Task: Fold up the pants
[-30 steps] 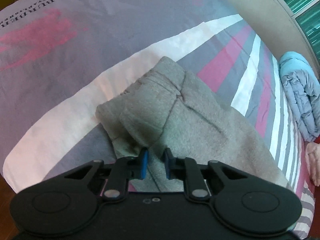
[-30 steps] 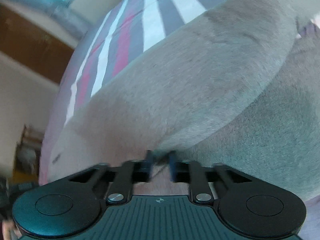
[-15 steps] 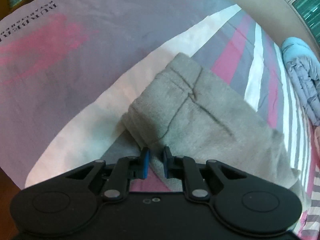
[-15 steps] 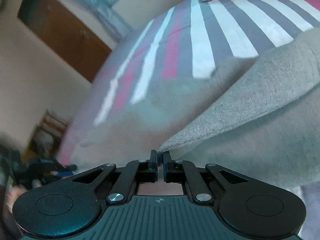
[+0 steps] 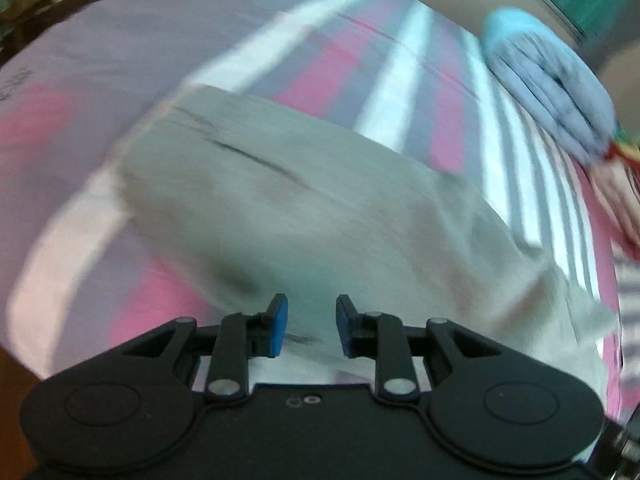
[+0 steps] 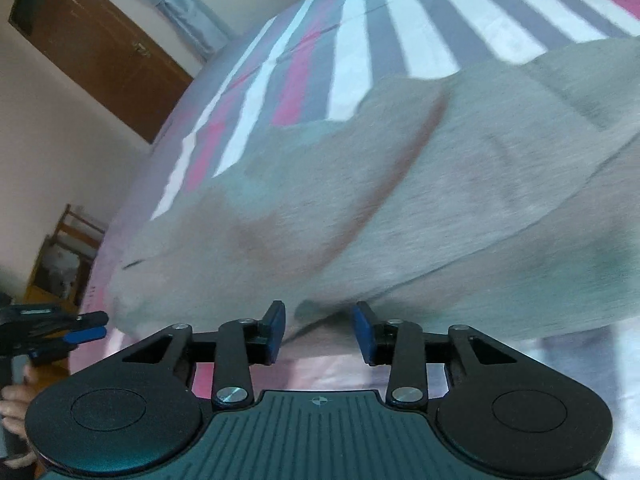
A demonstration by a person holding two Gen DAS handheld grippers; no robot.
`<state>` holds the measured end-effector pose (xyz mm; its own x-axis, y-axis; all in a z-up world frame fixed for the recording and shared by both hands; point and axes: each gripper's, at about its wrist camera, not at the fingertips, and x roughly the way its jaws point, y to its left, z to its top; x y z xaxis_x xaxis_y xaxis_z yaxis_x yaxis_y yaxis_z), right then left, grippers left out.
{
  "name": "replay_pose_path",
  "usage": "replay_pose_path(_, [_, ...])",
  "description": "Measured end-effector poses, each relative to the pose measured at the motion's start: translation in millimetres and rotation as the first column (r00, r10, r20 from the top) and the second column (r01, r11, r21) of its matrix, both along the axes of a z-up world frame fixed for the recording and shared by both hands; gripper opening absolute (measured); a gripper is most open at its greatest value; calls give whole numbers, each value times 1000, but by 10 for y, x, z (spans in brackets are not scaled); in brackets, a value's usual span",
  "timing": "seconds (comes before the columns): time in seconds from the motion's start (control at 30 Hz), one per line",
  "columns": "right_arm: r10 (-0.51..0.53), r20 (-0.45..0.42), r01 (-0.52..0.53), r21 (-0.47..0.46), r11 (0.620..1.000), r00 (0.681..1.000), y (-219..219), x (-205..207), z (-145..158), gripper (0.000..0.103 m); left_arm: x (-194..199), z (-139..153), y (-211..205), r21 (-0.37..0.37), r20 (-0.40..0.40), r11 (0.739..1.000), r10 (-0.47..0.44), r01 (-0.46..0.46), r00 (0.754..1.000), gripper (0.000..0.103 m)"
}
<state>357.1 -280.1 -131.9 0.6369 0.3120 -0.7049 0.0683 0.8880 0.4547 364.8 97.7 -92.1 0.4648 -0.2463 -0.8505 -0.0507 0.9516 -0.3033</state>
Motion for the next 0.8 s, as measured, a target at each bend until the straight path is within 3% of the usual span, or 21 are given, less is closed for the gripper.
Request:
replay_pose_path(0.1, [-68, -8, 68, 6, 998, 998, -330, -158, 48, 38, 21, -153, -429, -8, -22, 998, -69, 69, 997, 20])
replay_pose_path(0.2, [-121, -11, 121, 0, 993, 993, -594, -248, 98, 38, 30, -351, -692, 107, -20, 990, -87, 89, 996, 20])
replay_pose_path(0.47, [-312, -41, 314, 90, 945, 949, -1398, -146, 32, 38, 75, -499, -532, 43, -59, 998, -33, 36, 998, 20])
replay_pose_path(0.63, [-392, -89, 402, 241, 883, 915, -1796, 1, -89, 38, 79, -525, -600, 84, -51, 995, -46, 50, 998, 20])
replay_pose_path(0.7, [-416, -107, 426, 339, 839, 903, -1861, -15, -192, 40, 89, -530, -616, 94, -50, 994, -46, 50, 998, 20])
replay_pose_path(0.8, [-380, -155, 407, 464, 787, 912, -1848, -60, -302, 40, 93, -527, -623, 102, -49, 993, -49, 54, 998, 20])
